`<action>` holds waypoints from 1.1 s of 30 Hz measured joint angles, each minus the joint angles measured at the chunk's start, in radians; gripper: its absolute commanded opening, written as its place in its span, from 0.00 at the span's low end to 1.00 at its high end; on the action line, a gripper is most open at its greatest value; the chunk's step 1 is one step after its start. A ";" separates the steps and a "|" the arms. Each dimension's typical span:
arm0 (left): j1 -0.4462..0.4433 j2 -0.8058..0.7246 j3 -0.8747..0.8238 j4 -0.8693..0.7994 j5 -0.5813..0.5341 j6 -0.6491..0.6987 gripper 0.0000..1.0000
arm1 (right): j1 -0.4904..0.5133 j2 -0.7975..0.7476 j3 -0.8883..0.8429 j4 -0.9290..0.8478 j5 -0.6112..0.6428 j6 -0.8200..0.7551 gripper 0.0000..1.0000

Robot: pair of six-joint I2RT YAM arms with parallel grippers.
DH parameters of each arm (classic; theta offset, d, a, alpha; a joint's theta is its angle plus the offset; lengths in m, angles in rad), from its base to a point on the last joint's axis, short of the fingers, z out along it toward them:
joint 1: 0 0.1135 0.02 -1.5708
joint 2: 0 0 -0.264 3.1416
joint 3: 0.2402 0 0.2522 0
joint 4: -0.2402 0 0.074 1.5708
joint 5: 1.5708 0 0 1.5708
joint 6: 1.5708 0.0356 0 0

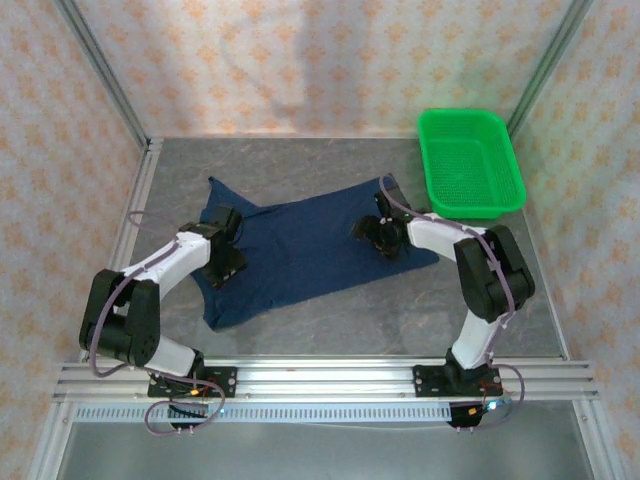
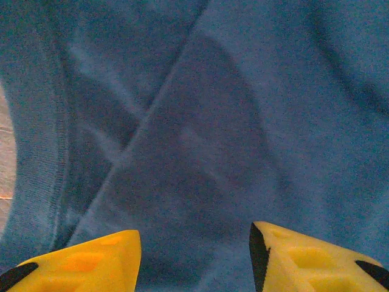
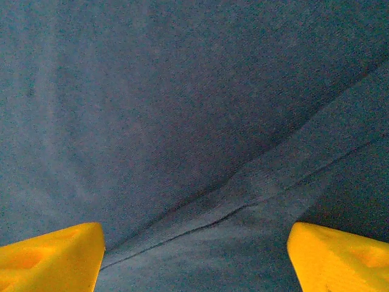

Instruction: Fold and stack the t-shirts

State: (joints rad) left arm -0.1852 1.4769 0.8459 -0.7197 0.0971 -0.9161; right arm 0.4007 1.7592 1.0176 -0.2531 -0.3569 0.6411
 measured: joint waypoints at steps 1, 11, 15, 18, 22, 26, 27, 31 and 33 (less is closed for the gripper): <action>0.014 0.009 -0.011 0.005 0.002 0.000 0.51 | 0.003 -0.016 -0.028 0.022 0.005 0.014 0.81; 0.148 0.017 -0.063 0.019 0.034 0.068 0.51 | 0.105 -0.211 -0.257 0.086 0.082 0.211 0.80; 0.155 -0.010 -0.059 0.008 0.066 0.088 0.57 | 0.143 -0.282 -0.307 0.051 0.111 0.269 0.82; 0.154 -0.020 0.023 -0.045 0.088 0.096 0.66 | 0.137 -0.318 -0.290 -0.047 0.141 0.261 0.85; 0.156 0.001 0.281 -0.090 0.095 0.107 0.70 | 0.086 -0.330 -0.174 -0.152 0.132 0.178 0.86; 0.166 0.132 0.570 -0.072 0.114 0.109 0.67 | 0.003 -0.306 -0.005 -0.195 0.055 0.058 0.86; 0.168 0.182 0.629 -0.070 0.124 0.113 0.63 | -0.013 -0.291 0.032 -0.201 0.037 0.031 0.86; 0.173 0.418 0.824 -0.063 0.182 0.130 0.54 | -0.052 -0.203 0.134 -0.206 -0.036 -0.060 0.85; 0.172 0.507 0.841 -0.059 0.211 0.132 0.54 | -0.065 -0.150 0.159 -0.213 -0.070 -0.088 0.85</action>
State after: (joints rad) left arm -0.0128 1.9835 1.6867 -0.7788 0.3077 -0.7841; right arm 0.3359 1.6093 1.1763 -0.4660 -0.4271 0.5533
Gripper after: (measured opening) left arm 0.545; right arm 0.854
